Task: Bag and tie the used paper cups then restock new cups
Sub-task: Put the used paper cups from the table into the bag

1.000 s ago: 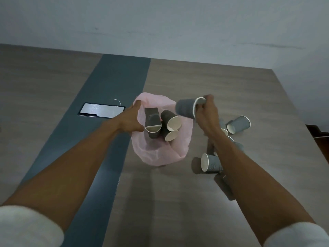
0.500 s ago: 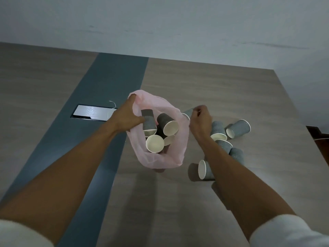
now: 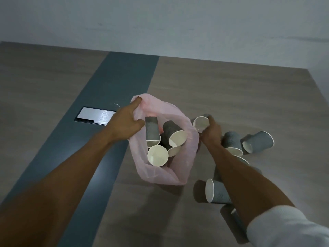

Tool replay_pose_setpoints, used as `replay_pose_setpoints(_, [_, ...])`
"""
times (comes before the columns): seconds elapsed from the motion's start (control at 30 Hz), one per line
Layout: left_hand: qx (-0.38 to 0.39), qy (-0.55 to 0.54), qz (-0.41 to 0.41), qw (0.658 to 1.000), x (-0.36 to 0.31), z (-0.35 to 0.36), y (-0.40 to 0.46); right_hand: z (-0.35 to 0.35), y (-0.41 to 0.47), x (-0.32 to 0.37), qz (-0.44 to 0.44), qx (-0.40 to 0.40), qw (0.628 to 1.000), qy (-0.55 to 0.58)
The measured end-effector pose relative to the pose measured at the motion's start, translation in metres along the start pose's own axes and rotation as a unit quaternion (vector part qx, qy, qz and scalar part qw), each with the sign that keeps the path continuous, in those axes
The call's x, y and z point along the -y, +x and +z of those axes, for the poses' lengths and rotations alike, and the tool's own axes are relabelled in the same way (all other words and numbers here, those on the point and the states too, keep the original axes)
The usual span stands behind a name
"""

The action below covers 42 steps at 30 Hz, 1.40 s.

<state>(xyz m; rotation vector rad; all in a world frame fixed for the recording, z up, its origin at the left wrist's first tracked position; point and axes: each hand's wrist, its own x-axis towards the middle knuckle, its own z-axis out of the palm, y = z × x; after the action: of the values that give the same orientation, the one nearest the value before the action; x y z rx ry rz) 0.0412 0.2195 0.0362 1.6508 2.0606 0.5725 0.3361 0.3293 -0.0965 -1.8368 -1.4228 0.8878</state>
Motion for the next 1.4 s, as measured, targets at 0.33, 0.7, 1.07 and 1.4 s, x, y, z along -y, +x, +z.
replay_pose_setpoints(0.33, [0.033, -0.013, 0.012, 0.999, -0.016, -0.012, 0.004, -0.056, -0.031, 0.078, 0.019, 0.198, 0.918, 0.343])
replay_pose_setpoints(0.7, [0.023, -0.01, 0.041, 0.999, -0.035, -0.006, -0.004, -0.077, -0.046, 0.038, -0.014, 0.118, 0.992, -0.037])
replay_pose_setpoints(1.07, [-0.042, 0.075, 0.06, 0.994, -0.032, 0.009, 0.006, -0.082, -0.016, -0.048, 0.027, 0.079, 0.946, -0.312])
replay_pose_setpoints(1.4, [-0.019, 0.047, 0.024, 0.998, -0.035, 0.001, 0.019, -0.086, -0.051, 0.087, -0.179, 0.229, 0.932, 0.218])
